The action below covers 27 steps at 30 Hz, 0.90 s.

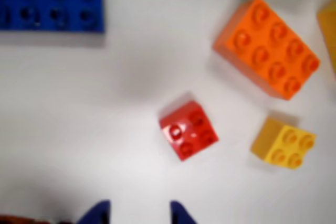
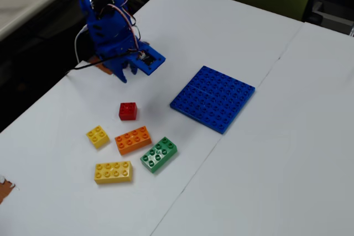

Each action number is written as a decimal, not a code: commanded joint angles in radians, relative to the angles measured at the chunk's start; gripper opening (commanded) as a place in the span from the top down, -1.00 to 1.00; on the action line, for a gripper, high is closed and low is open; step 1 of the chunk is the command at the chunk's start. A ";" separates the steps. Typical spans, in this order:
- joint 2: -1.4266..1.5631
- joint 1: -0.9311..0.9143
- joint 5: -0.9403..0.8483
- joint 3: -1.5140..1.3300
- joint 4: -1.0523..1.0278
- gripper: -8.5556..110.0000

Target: Pick up the 2x2 yellow block and go up the 8x8 blue block.

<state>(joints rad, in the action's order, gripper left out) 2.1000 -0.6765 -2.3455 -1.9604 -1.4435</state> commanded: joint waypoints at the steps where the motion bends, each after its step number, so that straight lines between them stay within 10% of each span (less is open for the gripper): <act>1: -0.092 -0.081 -0.110 0.126 -0.003 0.53; 21: -0.445 -0.305 0.089 0.273 0.305 0.40; 27: -0.686 -0.350 0.012 0.841 -0.098 0.40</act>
<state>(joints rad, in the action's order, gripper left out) 1.4634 -1.0078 -2.3148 -1.4067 -1.3852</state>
